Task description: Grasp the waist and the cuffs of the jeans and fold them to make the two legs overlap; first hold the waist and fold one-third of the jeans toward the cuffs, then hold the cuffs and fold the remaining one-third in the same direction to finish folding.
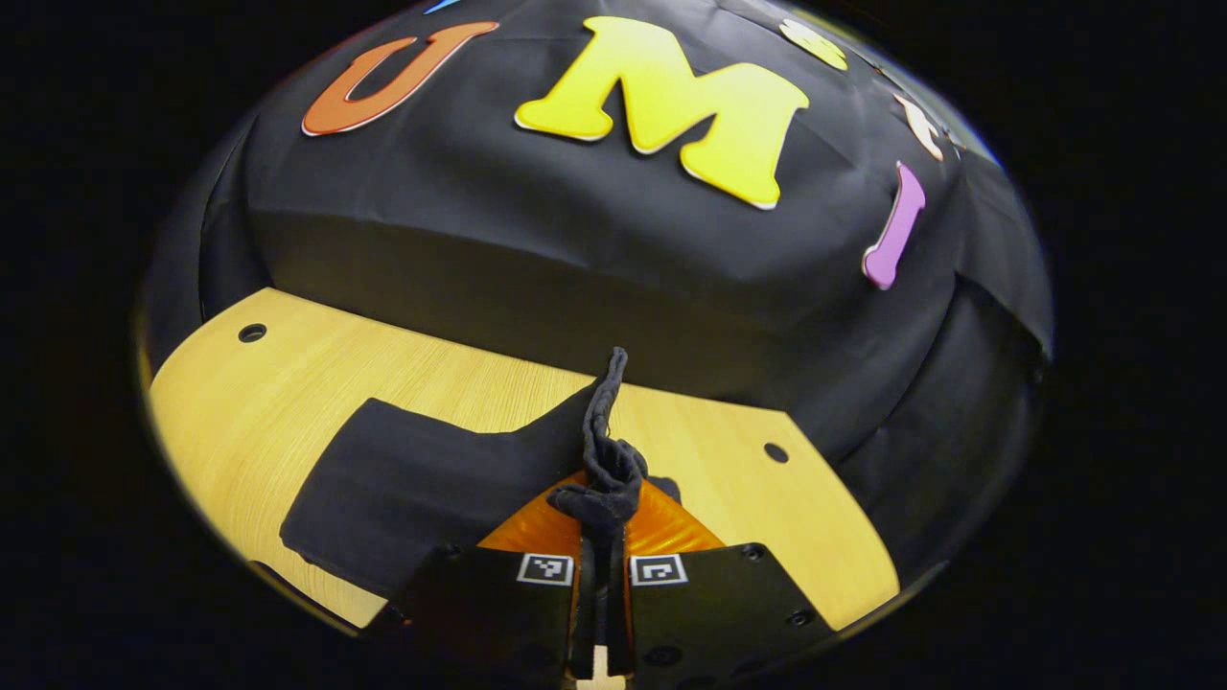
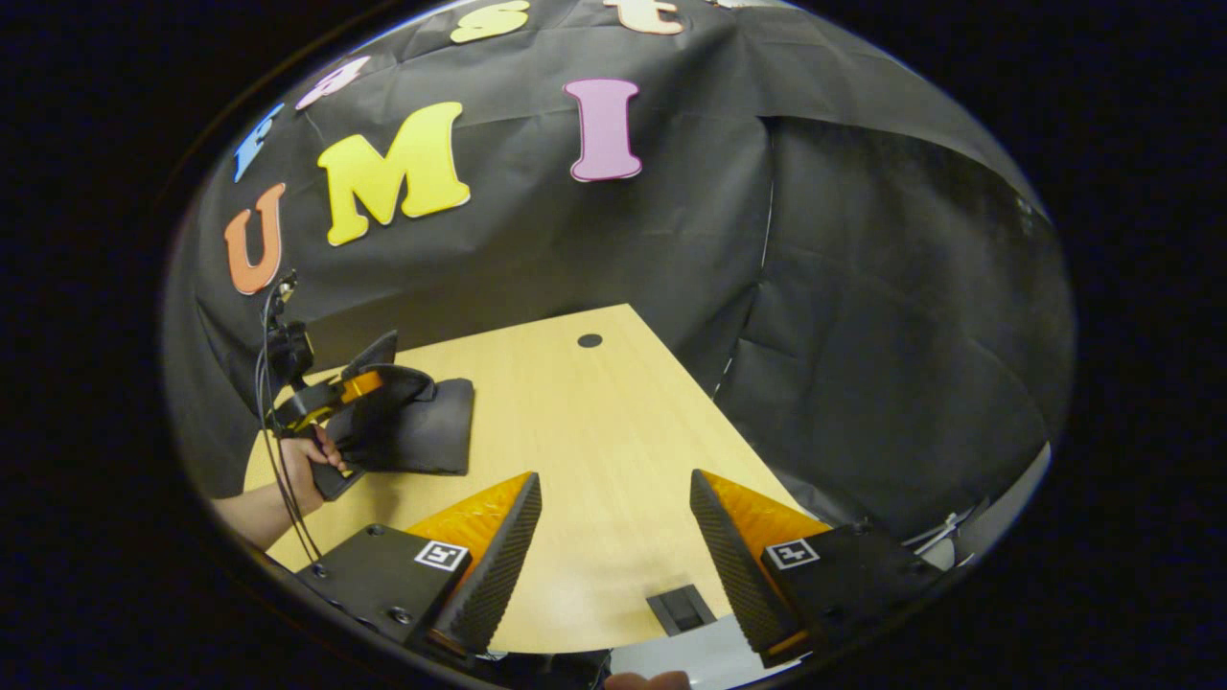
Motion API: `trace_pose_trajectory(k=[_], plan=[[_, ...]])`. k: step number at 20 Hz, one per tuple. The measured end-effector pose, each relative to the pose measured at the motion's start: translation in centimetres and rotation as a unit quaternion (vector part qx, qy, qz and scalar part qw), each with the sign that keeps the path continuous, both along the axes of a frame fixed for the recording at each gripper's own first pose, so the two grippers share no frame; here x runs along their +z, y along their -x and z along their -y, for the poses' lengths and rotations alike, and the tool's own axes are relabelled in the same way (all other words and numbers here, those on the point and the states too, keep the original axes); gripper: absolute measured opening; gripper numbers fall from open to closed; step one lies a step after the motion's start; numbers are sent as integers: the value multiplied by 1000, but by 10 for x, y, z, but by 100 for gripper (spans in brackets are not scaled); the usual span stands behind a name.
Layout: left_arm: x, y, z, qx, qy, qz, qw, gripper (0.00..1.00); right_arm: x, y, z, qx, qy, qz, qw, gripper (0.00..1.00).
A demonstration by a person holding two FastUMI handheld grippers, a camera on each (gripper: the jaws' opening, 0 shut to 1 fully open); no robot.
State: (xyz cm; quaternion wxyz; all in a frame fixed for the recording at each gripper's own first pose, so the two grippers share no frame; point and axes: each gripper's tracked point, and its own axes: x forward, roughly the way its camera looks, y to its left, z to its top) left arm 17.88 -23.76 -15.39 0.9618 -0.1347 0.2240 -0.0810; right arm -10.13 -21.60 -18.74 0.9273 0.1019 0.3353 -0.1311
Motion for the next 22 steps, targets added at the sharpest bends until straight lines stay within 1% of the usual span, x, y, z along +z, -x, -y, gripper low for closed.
trace_pose_trajectory(k=[1,2,4,5,6,7,8,9,10,11,15,16,17,18,19,22], plan=[[-9,1,7,-2,-13,-1,1000,9,-2,-2,2,-1,-2,-3,1000,94],[-14,1,11,-5,-21,0,1000,10,-4,-2,3,0,-2,-8,1000,94],[-21,0,17,-4,-31,-2,1000,17,-8,-4,5,5,-1,-14,1000,94],[-25,1,21,-6,-33,-4,999,24,-9,-6,6,6,-3,-15,1000,96],[-29,2,24,-7,-39,-7,999,30,-10,-10,5,8,-6,-17,1000,94],[-33,5,29,-15,-39,-12,999,44,-11,-13,4,9,-8,-17,1000,94],[-37,8,34,-20,-43,-18,999,64,-11,-16,3,12,-9,-17,1000,96],[-39,10,37,-22,-50,-20,998,76,-10,-18,2,15,-10,-16,1000,96],[-41,12,39,-24,-58,-22,998,88,-9,-20,2,18,-10,-14,1000,94],[-41,13,40,-26,-65,-20,997,94,-8,-21,0,21,-8,-13,1000,94],[-26,19,45,-38,-69,-7,997,95,-3,-26,-6,29,-7,-6,1000,94],[-18,19,42,-38,-75,1,996,96,-1,-30,-8,30,-8,-1,1000,96],[-6,20,37,-37,-80,11,996,98,3,-34,-12,32,-9,6,999,96],[7,22,33,-39,-83,22,996,98,8,-39,-17,34,-9,15,999,94],[20,26,29,-41,-84,33,995,98,13,-45,-24,39,-9,23,999,94],[71,37,3,-32,-87,74,993,98,39,-66,-52,74,12,62,995,96]])
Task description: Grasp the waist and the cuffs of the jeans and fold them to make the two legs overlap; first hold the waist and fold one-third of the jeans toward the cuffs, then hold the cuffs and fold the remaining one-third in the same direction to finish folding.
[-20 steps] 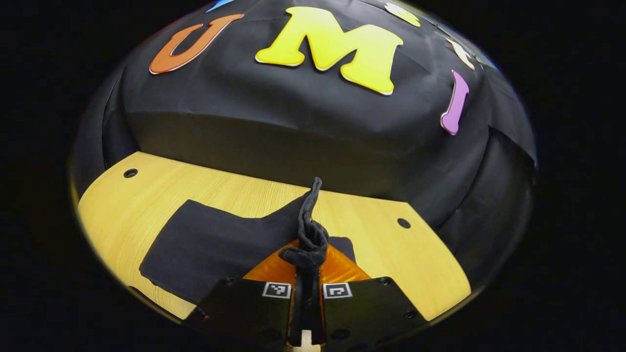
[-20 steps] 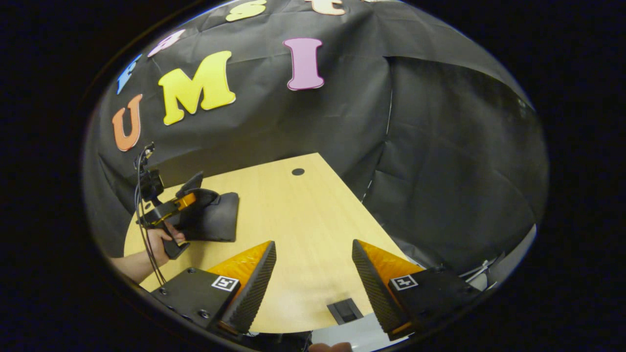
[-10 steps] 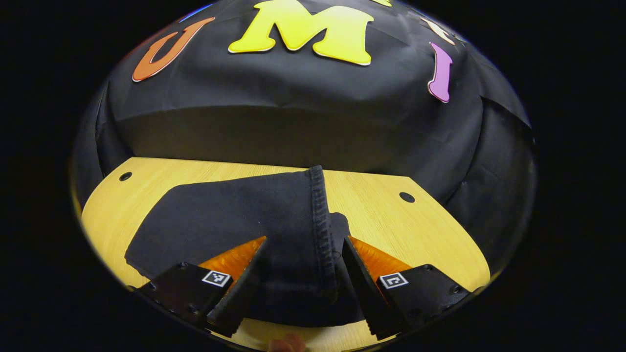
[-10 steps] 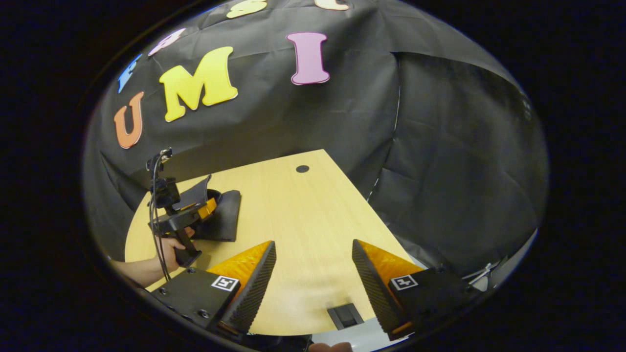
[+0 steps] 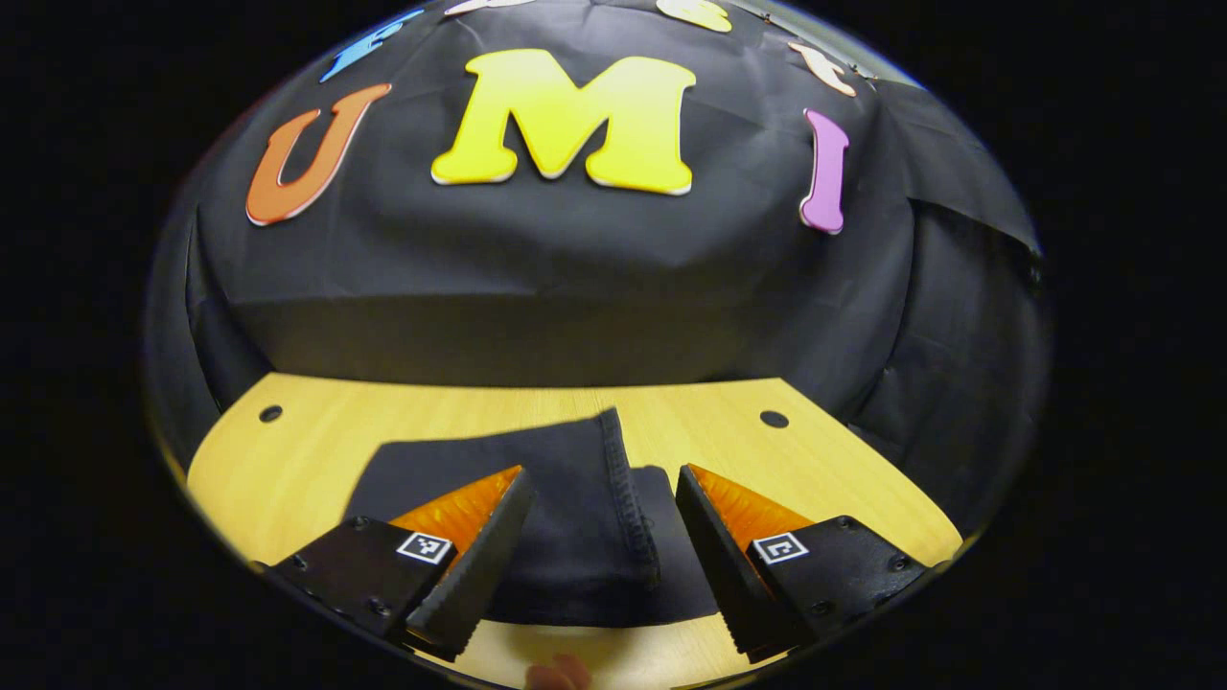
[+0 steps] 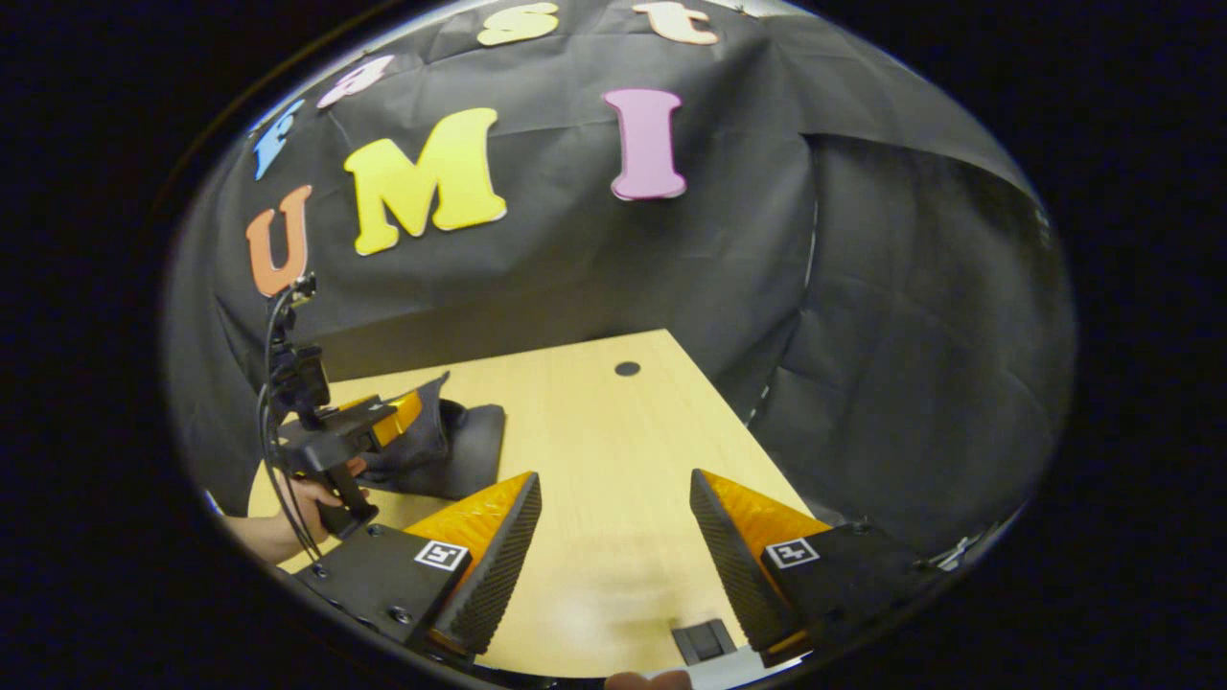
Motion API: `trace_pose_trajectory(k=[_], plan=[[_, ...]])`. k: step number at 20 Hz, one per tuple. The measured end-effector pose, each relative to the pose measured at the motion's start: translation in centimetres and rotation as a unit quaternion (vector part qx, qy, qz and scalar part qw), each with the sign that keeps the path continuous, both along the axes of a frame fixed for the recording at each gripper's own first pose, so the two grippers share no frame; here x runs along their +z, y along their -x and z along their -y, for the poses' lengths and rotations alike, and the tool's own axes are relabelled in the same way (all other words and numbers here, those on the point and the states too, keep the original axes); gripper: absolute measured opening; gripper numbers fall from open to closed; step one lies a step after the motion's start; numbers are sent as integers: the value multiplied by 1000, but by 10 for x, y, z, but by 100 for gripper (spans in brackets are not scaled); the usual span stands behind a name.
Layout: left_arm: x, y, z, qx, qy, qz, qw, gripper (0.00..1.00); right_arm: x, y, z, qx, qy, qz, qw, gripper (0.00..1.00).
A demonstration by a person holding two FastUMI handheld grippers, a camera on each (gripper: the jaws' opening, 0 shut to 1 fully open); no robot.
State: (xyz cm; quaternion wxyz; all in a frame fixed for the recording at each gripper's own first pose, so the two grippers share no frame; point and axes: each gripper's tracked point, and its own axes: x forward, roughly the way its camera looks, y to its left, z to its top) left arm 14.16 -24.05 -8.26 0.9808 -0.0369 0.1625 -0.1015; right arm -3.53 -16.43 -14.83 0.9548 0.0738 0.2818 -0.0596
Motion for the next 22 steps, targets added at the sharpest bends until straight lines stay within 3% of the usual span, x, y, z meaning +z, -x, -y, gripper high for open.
trace_pose_trajectory(k=[8,9,16,22], plan=[[168,47,-122,72,-16,123,990,100,102,-60,-126,98,15,146,984,94],[182,60,-133,79,-17,129,988,97,112,-63,-141,106,15,159,981,96],[214,126,-191,107,-14,151,983,97,164,-55,-198,103,28,234,966,94],[203,163,-210,127,-10,148,981,97,172,-41,-206,80,65,260,960,94]])
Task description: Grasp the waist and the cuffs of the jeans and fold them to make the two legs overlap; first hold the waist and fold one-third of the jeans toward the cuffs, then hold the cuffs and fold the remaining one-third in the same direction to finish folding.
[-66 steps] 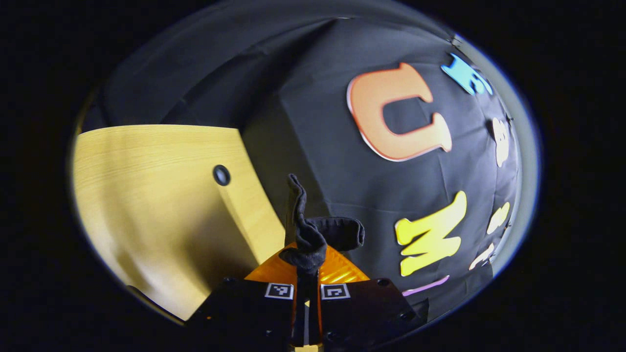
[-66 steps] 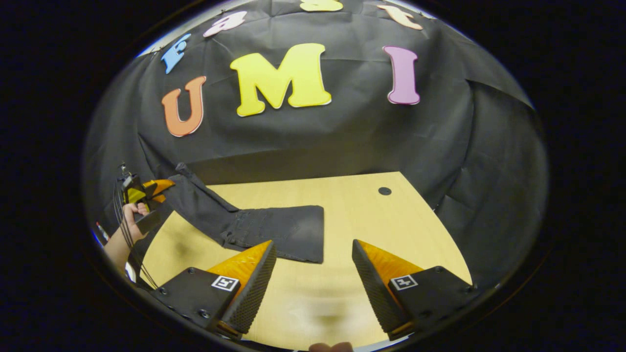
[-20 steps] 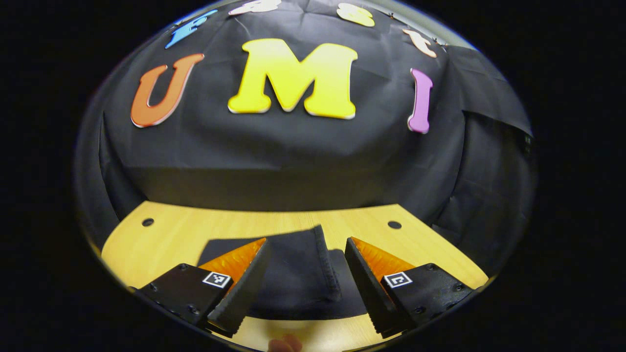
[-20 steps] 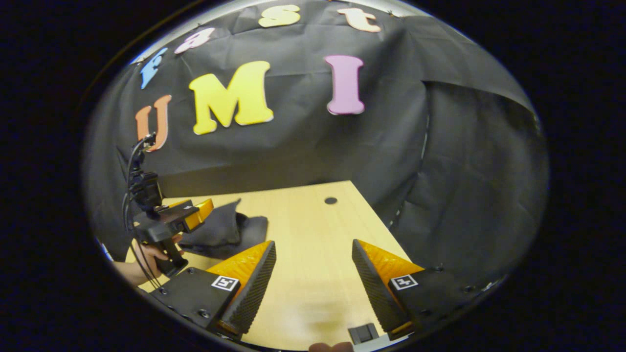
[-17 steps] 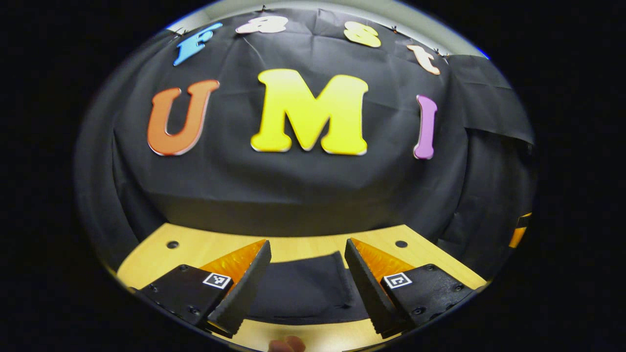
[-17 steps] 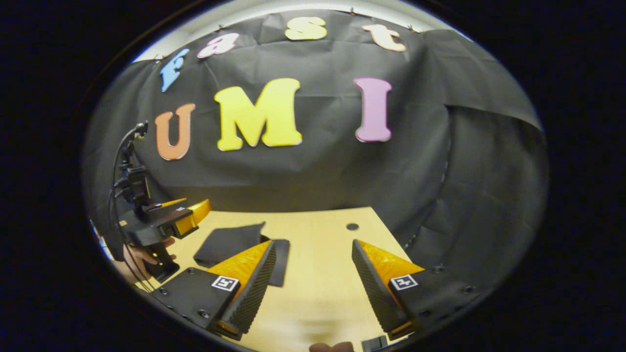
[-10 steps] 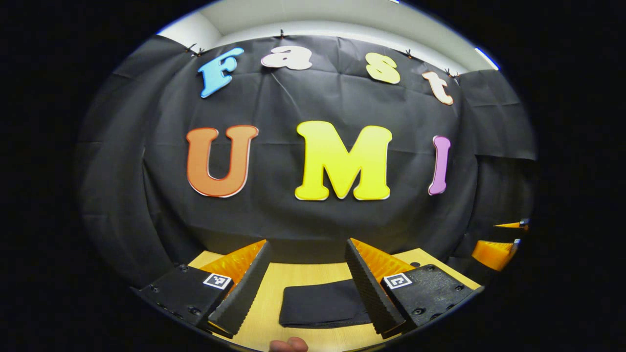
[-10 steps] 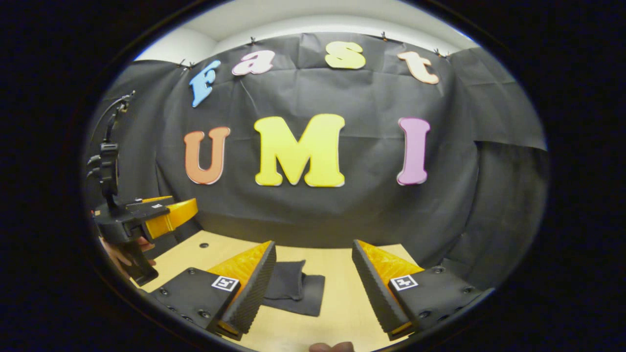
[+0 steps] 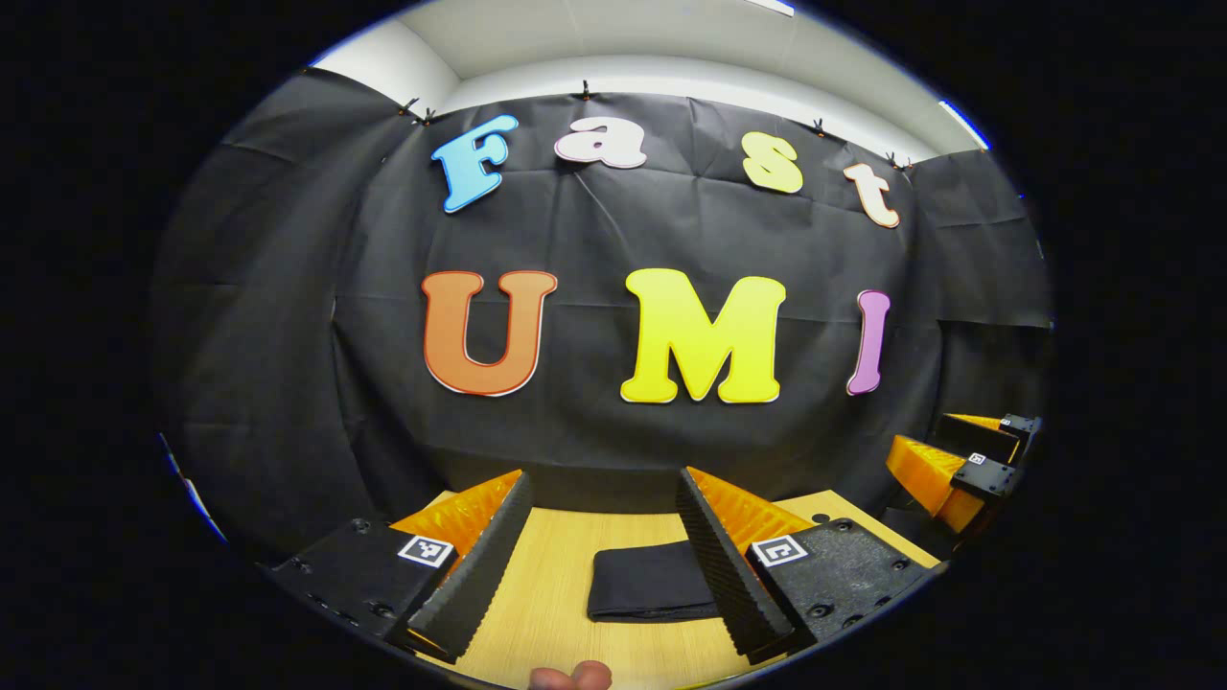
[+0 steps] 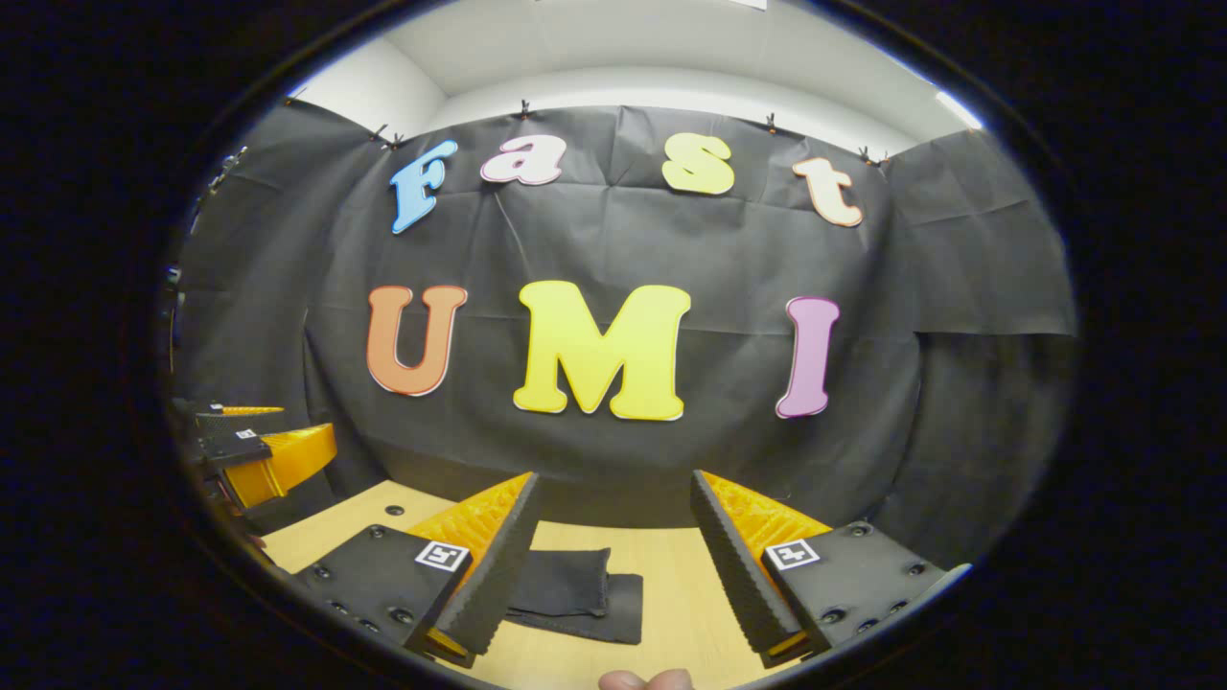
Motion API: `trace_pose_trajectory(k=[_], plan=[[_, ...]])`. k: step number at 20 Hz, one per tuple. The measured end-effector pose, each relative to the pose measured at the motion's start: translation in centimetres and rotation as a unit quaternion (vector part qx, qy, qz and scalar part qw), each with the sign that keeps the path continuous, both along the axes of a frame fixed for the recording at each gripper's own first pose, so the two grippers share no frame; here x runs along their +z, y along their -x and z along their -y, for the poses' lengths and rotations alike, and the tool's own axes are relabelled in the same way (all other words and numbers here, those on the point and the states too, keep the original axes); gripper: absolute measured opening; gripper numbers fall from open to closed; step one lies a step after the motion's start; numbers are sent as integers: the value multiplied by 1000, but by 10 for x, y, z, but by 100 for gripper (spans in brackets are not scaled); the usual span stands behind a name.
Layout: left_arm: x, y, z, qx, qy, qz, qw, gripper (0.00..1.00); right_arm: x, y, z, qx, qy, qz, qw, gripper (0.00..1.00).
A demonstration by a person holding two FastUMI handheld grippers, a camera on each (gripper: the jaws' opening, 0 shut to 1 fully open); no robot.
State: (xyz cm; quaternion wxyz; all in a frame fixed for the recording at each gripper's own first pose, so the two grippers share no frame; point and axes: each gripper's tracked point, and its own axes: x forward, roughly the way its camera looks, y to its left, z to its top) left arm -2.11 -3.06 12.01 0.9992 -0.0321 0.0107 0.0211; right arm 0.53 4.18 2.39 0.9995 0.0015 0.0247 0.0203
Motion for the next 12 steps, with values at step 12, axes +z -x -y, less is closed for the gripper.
trace_pose_trajectory(k=[12], plan=[[-6,10,-11,11,-12,8,1000,97,-5,3,-19,8,-17,-8,1000,94]])
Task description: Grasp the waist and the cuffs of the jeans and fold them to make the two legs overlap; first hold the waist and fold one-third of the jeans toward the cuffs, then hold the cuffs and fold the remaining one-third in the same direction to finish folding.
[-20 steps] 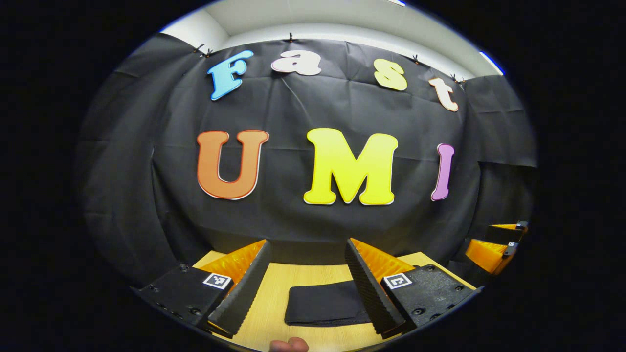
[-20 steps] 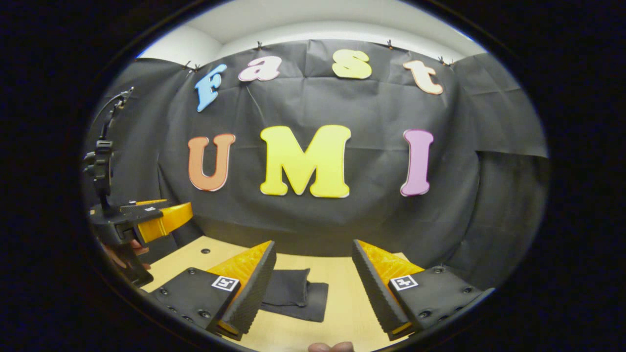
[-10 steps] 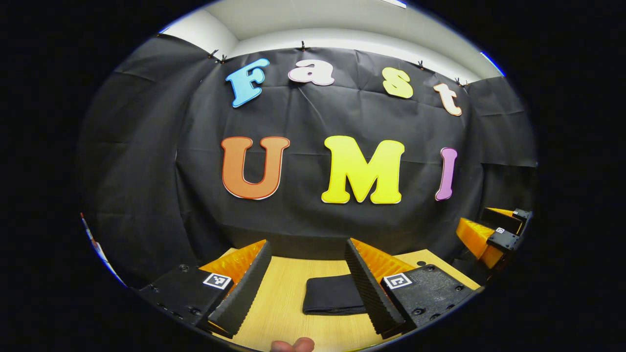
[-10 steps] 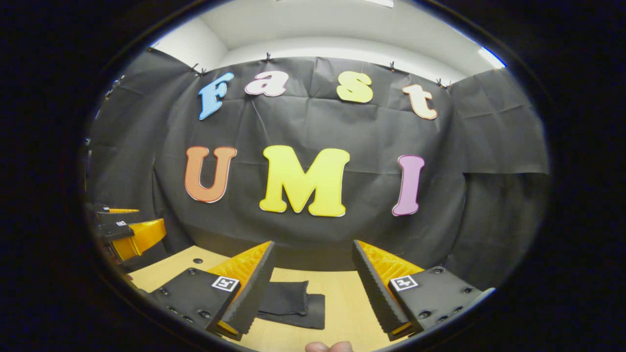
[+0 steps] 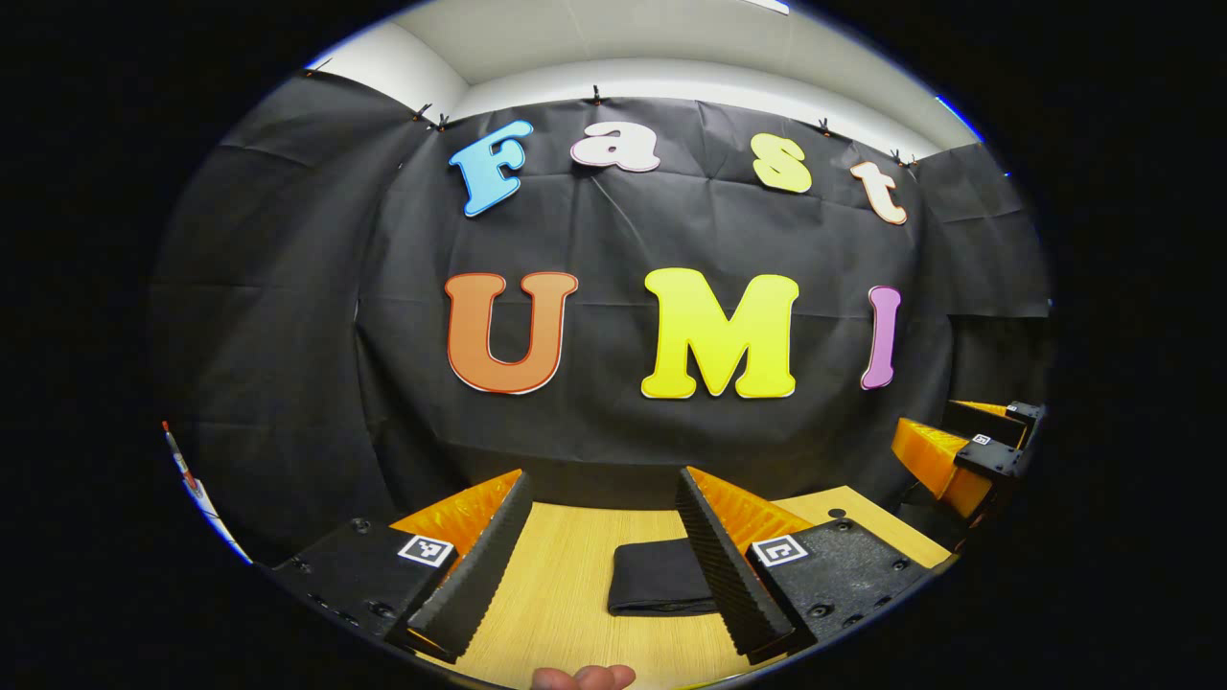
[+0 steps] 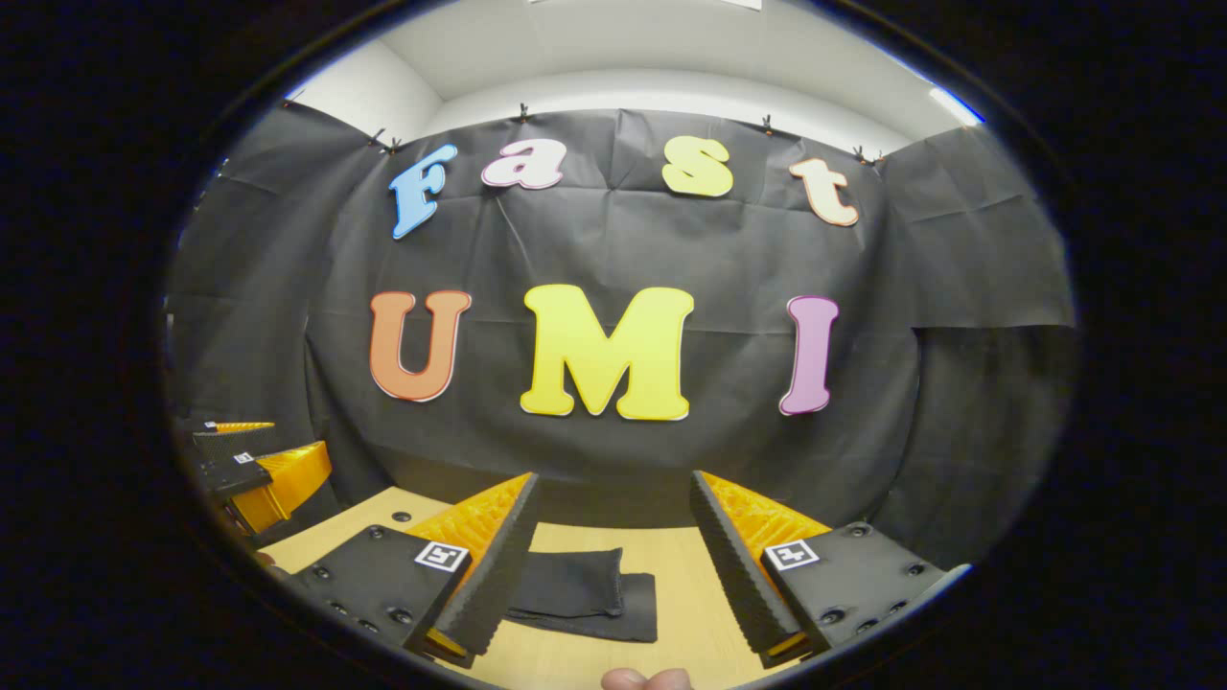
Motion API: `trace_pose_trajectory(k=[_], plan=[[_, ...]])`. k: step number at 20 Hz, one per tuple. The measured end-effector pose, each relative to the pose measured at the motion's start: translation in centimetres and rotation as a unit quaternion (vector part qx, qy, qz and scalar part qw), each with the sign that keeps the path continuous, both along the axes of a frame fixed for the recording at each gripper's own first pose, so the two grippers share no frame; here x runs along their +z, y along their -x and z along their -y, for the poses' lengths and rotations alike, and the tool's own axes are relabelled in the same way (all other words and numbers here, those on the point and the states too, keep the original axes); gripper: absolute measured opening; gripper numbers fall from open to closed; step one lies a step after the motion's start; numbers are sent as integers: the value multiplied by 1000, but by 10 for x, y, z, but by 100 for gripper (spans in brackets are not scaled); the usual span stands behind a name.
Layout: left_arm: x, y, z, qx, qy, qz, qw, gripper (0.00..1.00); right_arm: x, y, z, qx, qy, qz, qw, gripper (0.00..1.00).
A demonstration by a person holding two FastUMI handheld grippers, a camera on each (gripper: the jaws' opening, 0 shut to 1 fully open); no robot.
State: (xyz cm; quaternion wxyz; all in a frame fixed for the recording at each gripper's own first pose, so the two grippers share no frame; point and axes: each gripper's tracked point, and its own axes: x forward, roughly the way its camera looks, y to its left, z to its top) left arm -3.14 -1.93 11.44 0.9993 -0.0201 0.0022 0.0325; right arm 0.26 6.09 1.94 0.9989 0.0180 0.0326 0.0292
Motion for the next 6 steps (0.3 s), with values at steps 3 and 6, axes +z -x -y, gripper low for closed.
trace_pose_trajectory(k=[3,6], plan=[[-1,-1,1,-3,4,-1,1000,97,0,0,-1,3,3,-2,1000,94],[1,-1,0,-3,2,1,1000,97,-1,-1,-2,3,3,-3,1000,94]])
